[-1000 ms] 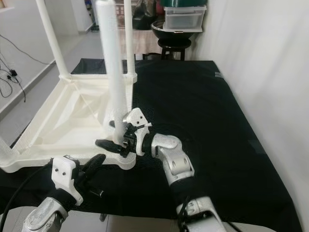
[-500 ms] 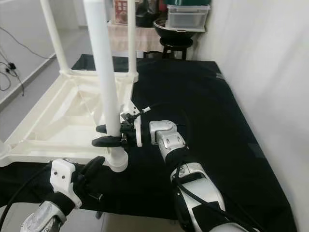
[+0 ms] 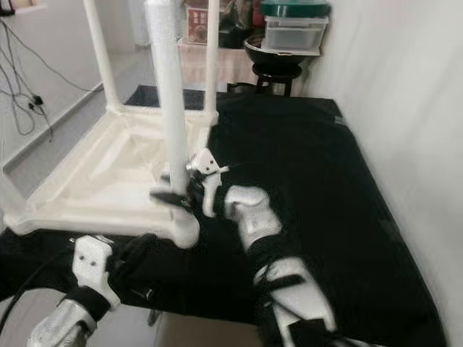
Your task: Building children table
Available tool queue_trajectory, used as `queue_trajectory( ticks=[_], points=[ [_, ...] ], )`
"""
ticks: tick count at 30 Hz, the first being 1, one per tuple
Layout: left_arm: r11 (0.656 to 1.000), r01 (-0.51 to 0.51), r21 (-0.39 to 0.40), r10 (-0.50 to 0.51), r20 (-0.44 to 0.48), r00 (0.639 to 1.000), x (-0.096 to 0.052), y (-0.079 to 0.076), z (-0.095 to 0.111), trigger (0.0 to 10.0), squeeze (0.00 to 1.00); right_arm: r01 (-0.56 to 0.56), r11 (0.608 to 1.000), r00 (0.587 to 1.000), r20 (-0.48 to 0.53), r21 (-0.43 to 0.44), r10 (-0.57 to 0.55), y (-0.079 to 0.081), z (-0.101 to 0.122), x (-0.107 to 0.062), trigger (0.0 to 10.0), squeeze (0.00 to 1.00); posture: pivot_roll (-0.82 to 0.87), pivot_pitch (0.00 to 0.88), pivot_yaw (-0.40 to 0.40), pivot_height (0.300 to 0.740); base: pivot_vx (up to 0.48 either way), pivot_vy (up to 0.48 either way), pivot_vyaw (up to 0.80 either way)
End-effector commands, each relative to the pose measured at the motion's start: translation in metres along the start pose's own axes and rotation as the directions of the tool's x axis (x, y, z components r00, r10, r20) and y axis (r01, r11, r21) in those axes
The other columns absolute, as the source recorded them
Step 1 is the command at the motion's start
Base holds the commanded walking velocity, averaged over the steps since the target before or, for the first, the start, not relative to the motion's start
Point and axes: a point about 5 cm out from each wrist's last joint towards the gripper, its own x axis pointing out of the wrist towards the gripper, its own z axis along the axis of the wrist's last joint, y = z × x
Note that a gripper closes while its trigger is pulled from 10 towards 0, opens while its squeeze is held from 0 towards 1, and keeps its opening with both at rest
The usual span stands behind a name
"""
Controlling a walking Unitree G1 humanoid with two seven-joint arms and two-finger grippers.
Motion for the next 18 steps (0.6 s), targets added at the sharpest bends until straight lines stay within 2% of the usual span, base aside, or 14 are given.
queue_trajectory(
  ticks=[1, 3, 4, 7, 8, 11, 12, 14, 15, 17, 18],
  points=[
    [1.000, 0.001, 0.003, -0.001, -0.014, 1.000, -0.002, 0.004, 0.000, 10.0, 0.00, 0.156, 0.987, 0.970, -0.186, -0.026, -0.158, 0.000, -0.026, -0.016, 0.0, 0.00, 0.01, 0.014, -0.009, 0.740, 0.000, 0.000, 0.00],
    [1.000, 0.003, 0.002, -0.003, -0.016, 1.000, -0.002, 0.005, 0.000, 10.0, 0.00, 0.200, 0.979, 0.961, -0.190, -0.034, -0.203, 0.004, -0.025, -0.021, 0.0, 0.00, 0.04, 0.007, -0.019, 0.740, 0.000, 0.000, 0.00],
    [1.000, 0.009, 0.005, -0.009, -0.019, 1.000, -0.001, 0.006, 0.000, 10.0, 0.00, 0.154, 0.986, 0.969, -0.184, -0.063, -0.163, 0.009, -0.024, -0.019, 0.0, 0.00, 0.05, 0.000, -0.029, 0.740, 0.000, 0.000, 0.00],
    [1.000, 0.005, 0.008, -0.005, -0.019, 1.000, 0.000, 0.007, -0.001, 10.0, 0.00, 0.155, 0.985, 0.968, -0.185, -0.081, -0.168, 0.008, -0.024, -0.016, 0.0, 0.00, 0.04, 0.000, -0.024, 0.740, 0.000, 0.000, 0.00],
    [1.000, -0.004, 0.012, 0.004, -0.017, 1.000, 0.001, 0.009, -0.002, 10.0, 0.00, 0.120, 0.989, 0.971, -0.198, -0.089, -0.136, 0.009, -0.026, -0.013, 10.0, 0.00, 0.04, 0.000, -0.027, 0.740, 0.000, 0.000, 0.00],
    [1.000, -0.006, 0.012, 0.006, -0.017, 1.000, 0.002, 0.010, -0.002, 10.0, 0.00, 0.105, 0.991, 0.973, -0.197, -0.083, -0.119, 0.009, -0.025, -0.012, 10.0, 0.00, 0.04, 0.000, -0.026, 0.740, 0.000, 0.000, 0.00],
    [1.000, -0.005, 0.012, 0.005, -0.018, 1.000, 0.003, 0.010, -0.002, 10.0, 0.00, 0.087, 0.994, 0.973, -0.209, -0.059, -0.097, 0.013, -0.025, -0.011, 10.0, 1.00, 0.04, 0.000, -0.026, 0.740, 0.000, 0.000, 0.00],
    [1.000, 0.001, 0.011, -0.001, -0.020, 1.000, 0.004, 0.010, -0.003, 10.0, 0.00, -0.026, 1.000, 0.986, -0.165, 0.008, 0.027, 0.018, -0.016, -0.003, 10.0, 1.00, 0.04, 0.000, -0.018, 0.740, 0.000, 0.000, 0.00],
    [1.000, 0.001, 0.011, -0.001, -0.020, 1.000, 0.004, 0.010, -0.003, 10.0, 0.00, -0.026, 1.000, 0.986, -0.165, 0.008, 0.027, 0.018, -0.016, -0.003, 10.0, 1.00, 0.04, 0.000, -0.018, 0.740, 0.000, 0.000, 0.00],
    [1.000, 0.004, 0.010, -0.004, -0.021, 1.000, 0.005, 0.010, -0.004, 10.0, 0.00, -0.130, 0.991, 0.988, -0.074, 0.037, 0.133, 0.016, 0.002, 0.004, 10.0, 1.00, 0.03, 0.000, -0.016, 0.740, 0.000, 0.000, 0.00],
    [1.000, 0.004, 0.010, -0.004, -0.021, 1.000, 0.005, 0.010, -0.004, 10.0, 0.00, -0.130, 0.991, 0.988, -0.074, 0.037, 0.133, 0.016, 0.002, 0.004, 10.0, 1.00, 0.03, 0.000, -0.016, 0.740, 0.000, 0.000, 0.00]
  ],
)
